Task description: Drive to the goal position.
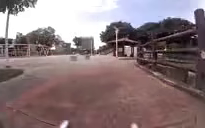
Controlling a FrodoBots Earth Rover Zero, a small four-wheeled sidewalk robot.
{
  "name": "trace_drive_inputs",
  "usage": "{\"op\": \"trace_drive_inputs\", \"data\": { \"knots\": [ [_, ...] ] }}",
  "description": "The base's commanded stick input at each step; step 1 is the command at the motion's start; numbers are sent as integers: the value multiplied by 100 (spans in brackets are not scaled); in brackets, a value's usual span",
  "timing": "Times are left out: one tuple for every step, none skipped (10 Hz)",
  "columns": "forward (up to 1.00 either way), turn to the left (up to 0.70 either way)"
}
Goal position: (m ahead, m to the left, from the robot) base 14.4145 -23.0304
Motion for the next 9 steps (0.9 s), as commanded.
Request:
{"op": "trace_drive_inputs", "data": {
  "knots": [
    [100, 0],
    [100, 0],
    [100, 0],
    [100, 0],
    [100, 0],
    [100, 0],
    [100, 0],
    [100, 0],
    [100, 0]
  ]
}}
